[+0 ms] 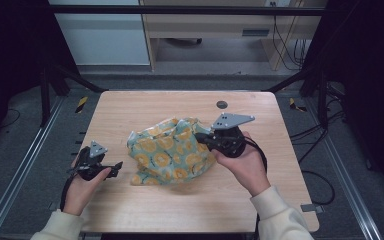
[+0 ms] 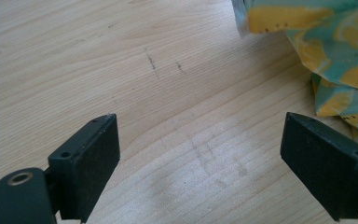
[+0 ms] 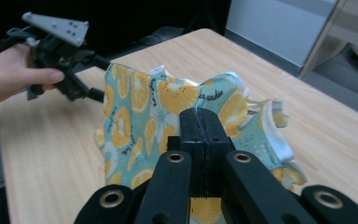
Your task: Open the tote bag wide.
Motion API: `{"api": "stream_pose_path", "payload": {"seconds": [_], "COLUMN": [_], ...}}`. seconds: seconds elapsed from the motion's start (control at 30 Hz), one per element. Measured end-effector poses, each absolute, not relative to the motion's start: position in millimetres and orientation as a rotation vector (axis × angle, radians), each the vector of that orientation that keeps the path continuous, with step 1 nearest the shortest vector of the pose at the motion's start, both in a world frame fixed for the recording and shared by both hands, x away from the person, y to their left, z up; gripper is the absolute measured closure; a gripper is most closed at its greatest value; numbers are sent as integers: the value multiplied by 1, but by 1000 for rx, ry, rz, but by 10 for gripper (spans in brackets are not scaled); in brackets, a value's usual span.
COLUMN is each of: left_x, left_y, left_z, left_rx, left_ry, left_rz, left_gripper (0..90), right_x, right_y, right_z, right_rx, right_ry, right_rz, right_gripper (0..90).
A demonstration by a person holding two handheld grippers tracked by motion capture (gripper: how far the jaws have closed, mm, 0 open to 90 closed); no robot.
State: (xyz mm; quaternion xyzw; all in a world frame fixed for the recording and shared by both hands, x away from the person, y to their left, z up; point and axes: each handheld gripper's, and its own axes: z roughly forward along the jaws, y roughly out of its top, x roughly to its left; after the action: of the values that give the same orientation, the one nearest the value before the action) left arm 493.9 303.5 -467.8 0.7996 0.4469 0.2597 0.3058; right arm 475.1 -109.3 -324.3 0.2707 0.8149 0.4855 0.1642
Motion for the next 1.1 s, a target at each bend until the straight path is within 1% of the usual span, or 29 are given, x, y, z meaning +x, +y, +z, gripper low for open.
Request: {"api": "stream_pose_path", "payload": {"seconds": [0.1,0.23,0.27,0.33,0.37,0.43,0.47,0.5,0.67,0.73,0.87,1.1], "left_x": [493,490,489,489,489,490,491,493,501,507,518,541], "left_y": [303,300,299,299,299,301,301,301,299,295,282,256], "left_z": [-467,-461,-459,-454,-451,-443,-440,-432,-420,-415,-403,-397], "left_rx": [2115,2118,2117,2118,2111,2091,2080,2080,2104,2111,2119,2160], "left_ry": [1182,1156,1140,1130,1119,1112,1111,1091,1061,1052,1006,955], "left_rz": [685,690,691,707,709,709,709,709,700,680,703,648], "left_gripper": [116,139,163,167,192,205,249,269,310,310,304,296], "right_x": [471,467,466,465,463,461,459,458,454,452,450,450], "right_y": [-110,-113,-114,-114,-114,-113,-113,-113,-111,-112,-113,-117], "right_z": [-330,-341,-346,-349,-356,-359,-365,-368,-380,-388,-396,-405], "right_rx": [776,791,790,791,789,788,794,795,794,804,809,823], "right_ry": [2334,2340,2354,2359,2371,2373,2383,2387,2393,2387,2386,2364], "right_rz": [1381,1376,1371,1369,1367,1371,1371,1377,1375,1392,1399,1422], "right_gripper": [900,900,900,900,899,899,897,896,890,889,888,882]}}
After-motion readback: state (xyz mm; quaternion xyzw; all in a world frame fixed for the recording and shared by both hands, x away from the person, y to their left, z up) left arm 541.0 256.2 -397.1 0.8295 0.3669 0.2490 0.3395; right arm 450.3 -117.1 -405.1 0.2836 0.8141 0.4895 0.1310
